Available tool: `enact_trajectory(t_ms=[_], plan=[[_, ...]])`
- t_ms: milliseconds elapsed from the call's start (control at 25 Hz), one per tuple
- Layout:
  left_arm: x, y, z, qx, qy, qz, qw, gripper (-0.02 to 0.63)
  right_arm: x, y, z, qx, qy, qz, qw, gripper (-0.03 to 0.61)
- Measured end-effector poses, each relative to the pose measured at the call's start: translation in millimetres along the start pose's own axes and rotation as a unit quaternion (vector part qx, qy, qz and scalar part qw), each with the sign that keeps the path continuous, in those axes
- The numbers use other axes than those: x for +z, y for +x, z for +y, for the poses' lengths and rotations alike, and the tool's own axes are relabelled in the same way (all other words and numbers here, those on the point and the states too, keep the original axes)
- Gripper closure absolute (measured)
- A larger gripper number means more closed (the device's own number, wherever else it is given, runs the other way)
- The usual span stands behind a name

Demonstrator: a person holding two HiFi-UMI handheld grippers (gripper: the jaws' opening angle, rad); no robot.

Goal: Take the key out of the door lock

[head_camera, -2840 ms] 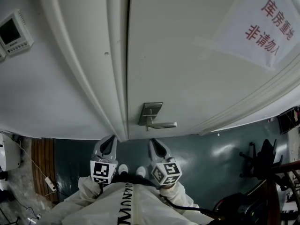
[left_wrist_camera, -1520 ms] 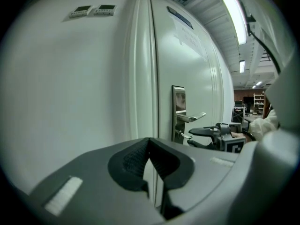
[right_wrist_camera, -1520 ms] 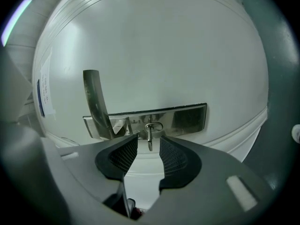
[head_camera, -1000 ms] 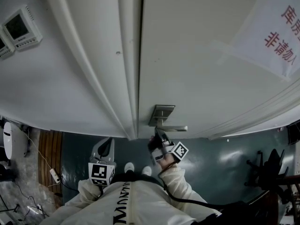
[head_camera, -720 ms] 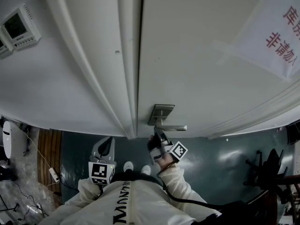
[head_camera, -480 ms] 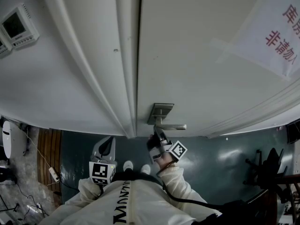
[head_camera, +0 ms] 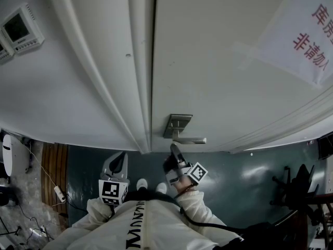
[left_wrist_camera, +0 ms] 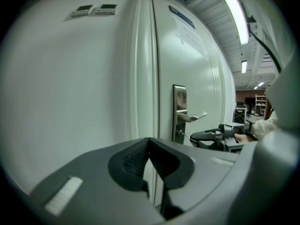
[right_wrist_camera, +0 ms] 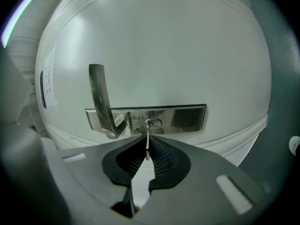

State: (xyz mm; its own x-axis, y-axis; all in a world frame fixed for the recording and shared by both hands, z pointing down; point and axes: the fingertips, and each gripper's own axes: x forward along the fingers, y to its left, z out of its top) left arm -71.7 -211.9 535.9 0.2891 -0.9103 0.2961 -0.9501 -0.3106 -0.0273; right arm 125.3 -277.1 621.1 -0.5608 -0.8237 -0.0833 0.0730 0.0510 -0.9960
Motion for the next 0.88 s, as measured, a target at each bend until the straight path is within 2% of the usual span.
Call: enact_trajectory(t_ms=[280,400,520,600,720,800,880], plan=[[-1,8,-15,-0.022,0.004,-0.002,0.9997,0.614,-6,-24,-7,-0.039,-0.043,0.015,0.998,0.555],[1,11,-22,-0.031,0.007,-0.002,0.9995,0.614,-9,-28,2,-0.052,-0.096,0.032,0.993,0.555],[1,13,-25,-0.034,0.008,-0.002,0.9994,0.614,-16,-31,16,-0.068,-0.166,0.052,0.982,0.555],[1,14,-26,-0.036,0.009,-0.004,0.9993,0.614,-19,-34,21,-0.091,-0.219,0.065,0.969,0.555],[1,16,-29,-0.038,0.010,-0.005,0.9992,0.614,-23,-34,34,-0.106,-0.308,0.089,0.941,0.555],[2,17,-30,-0.040,0.011,-0.006,0.9991,0.614,-27,-33,42,-0.115,-0.364,0.104,0.918,0.555],[3,19,-32,-0.042,0.011,-0.007,0.9990,0.614,-31,-31,50,-0.124,-0.422,0.118,0.890,0.555]])
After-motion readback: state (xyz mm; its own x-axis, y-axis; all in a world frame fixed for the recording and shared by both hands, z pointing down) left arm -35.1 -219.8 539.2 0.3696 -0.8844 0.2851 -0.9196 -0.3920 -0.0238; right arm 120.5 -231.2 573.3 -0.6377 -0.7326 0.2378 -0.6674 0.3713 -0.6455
